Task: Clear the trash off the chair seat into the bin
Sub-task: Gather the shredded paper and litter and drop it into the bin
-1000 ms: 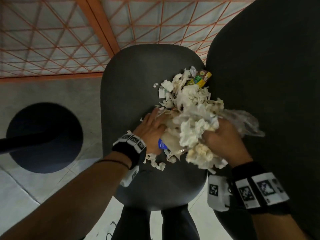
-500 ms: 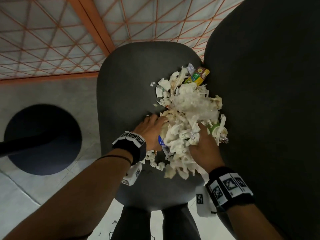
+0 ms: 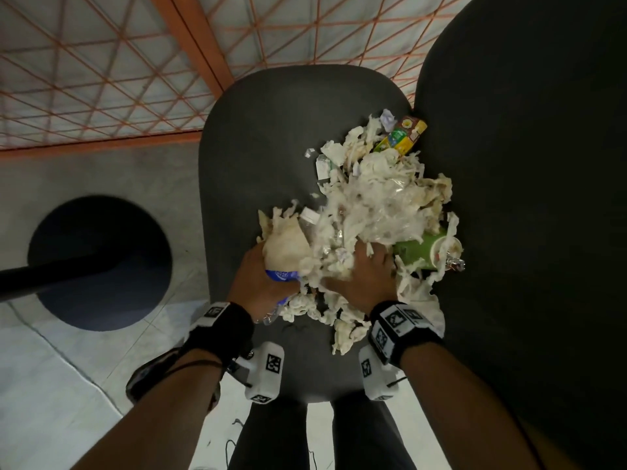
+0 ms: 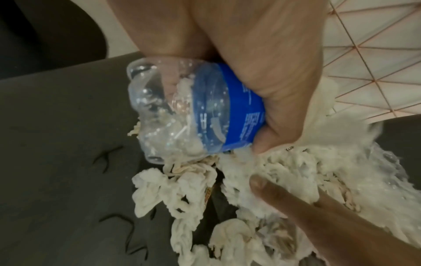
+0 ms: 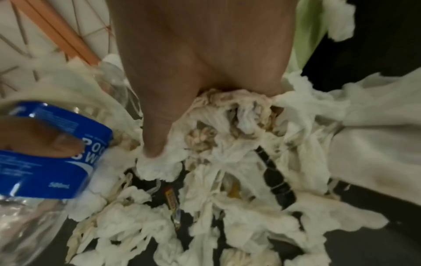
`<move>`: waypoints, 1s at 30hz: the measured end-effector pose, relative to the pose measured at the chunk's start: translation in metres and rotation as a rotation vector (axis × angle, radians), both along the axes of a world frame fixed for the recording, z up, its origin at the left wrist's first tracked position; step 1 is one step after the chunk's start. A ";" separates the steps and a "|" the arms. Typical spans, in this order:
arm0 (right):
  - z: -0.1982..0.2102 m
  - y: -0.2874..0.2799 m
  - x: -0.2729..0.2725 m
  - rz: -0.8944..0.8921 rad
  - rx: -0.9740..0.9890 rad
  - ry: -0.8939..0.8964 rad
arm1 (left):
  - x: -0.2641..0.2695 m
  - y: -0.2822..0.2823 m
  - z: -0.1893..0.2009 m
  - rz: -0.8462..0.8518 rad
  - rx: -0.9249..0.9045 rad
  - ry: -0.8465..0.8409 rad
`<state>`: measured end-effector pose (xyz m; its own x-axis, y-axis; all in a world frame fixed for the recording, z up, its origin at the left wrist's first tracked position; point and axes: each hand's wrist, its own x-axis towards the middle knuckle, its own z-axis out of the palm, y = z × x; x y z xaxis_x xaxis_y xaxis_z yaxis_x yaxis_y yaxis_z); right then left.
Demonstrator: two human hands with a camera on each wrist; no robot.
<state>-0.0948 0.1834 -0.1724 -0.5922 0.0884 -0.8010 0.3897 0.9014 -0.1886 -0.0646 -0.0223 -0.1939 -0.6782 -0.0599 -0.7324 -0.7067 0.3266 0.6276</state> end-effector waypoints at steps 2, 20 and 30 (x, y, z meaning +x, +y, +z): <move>-0.001 -0.008 -0.002 0.016 0.078 0.017 | 0.006 0.001 0.004 0.055 0.009 -0.003; 0.049 0.050 0.003 -0.382 -0.192 0.341 | 0.036 0.004 0.064 0.325 0.230 -0.028; 0.002 0.048 0.037 -0.379 -0.012 0.112 | 0.053 0.029 0.010 -0.423 -0.183 -0.084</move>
<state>-0.0581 0.2316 -0.1707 -0.6028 0.3090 -0.7356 0.6712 0.6948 -0.2582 -0.0115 0.0068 -0.1841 -0.6095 0.0758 -0.7892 -0.5337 0.6968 0.4791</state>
